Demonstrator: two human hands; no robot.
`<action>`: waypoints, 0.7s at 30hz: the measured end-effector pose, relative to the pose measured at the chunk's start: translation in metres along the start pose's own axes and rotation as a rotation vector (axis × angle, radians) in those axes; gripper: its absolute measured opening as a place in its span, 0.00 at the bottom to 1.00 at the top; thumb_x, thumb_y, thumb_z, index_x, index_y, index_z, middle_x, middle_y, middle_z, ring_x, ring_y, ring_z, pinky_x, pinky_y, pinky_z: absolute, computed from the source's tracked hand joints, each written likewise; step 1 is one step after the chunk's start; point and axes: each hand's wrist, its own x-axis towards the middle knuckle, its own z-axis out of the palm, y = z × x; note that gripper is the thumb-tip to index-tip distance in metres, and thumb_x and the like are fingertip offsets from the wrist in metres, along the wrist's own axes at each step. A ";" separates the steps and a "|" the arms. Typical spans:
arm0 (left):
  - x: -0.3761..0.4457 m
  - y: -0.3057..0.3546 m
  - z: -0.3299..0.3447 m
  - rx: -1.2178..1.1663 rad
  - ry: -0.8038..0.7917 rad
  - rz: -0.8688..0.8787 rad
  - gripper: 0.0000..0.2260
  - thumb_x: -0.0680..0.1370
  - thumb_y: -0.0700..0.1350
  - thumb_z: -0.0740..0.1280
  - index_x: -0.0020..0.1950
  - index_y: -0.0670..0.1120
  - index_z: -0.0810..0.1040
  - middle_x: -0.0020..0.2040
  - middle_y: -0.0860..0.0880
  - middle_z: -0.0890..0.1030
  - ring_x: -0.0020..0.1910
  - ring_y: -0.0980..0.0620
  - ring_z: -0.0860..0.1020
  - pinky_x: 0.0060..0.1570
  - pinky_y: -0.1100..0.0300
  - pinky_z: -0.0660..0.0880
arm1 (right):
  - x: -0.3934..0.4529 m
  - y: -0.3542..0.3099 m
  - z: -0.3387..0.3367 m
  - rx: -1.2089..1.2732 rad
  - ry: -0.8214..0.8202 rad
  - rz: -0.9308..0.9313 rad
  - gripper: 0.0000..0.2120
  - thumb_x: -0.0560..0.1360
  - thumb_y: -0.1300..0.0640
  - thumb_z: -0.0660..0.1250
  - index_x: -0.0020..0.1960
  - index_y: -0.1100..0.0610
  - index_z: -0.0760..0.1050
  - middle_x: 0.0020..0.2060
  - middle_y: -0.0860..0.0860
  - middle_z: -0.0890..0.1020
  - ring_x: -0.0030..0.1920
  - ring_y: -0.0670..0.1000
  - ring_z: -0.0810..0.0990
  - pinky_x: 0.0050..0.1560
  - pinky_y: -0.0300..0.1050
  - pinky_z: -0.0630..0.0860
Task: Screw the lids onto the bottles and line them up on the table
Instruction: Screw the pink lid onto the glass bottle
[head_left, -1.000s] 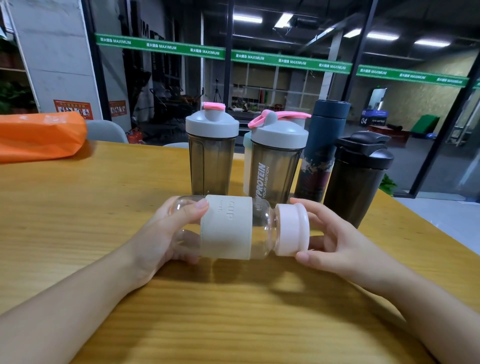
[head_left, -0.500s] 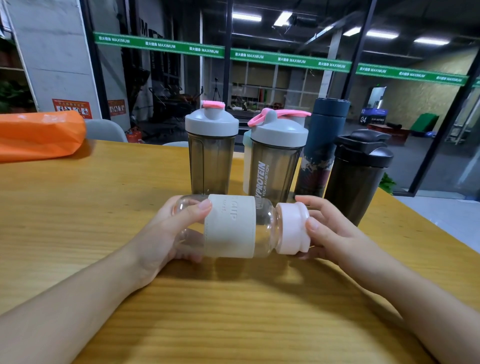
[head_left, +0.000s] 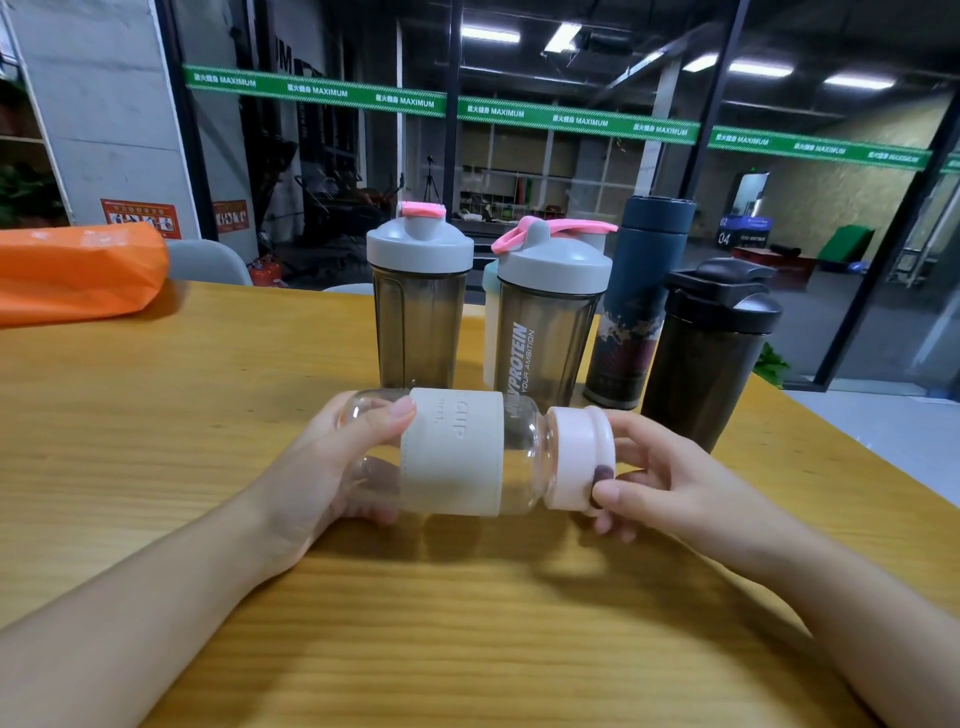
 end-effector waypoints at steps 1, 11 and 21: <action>0.000 0.000 0.000 0.003 -0.003 0.001 0.32 0.57 0.59 0.73 0.55 0.45 0.74 0.39 0.50 0.82 0.30 0.49 0.78 0.27 0.56 0.73 | -0.001 -0.002 0.001 -0.013 0.004 0.014 0.30 0.61 0.42 0.69 0.62 0.49 0.72 0.43 0.49 0.83 0.36 0.51 0.81 0.35 0.41 0.76; 0.000 -0.001 0.002 -0.004 -0.015 -0.002 0.33 0.57 0.59 0.73 0.57 0.44 0.74 0.41 0.49 0.82 0.32 0.49 0.78 0.27 0.55 0.74 | 0.000 -0.001 0.006 0.031 0.047 0.043 0.38 0.59 0.29 0.65 0.59 0.53 0.75 0.49 0.54 0.81 0.43 0.47 0.81 0.42 0.42 0.80; -0.001 -0.001 0.003 -0.016 -0.006 -0.001 0.33 0.57 0.59 0.73 0.57 0.44 0.73 0.39 0.50 0.82 0.29 0.49 0.78 0.29 0.55 0.74 | -0.002 -0.001 -0.003 -0.167 -0.021 -0.103 0.38 0.64 0.59 0.75 0.63 0.32 0.61 0.65 0.40 0.68 0.58 0.46 0.78 0.57 0.44 0.77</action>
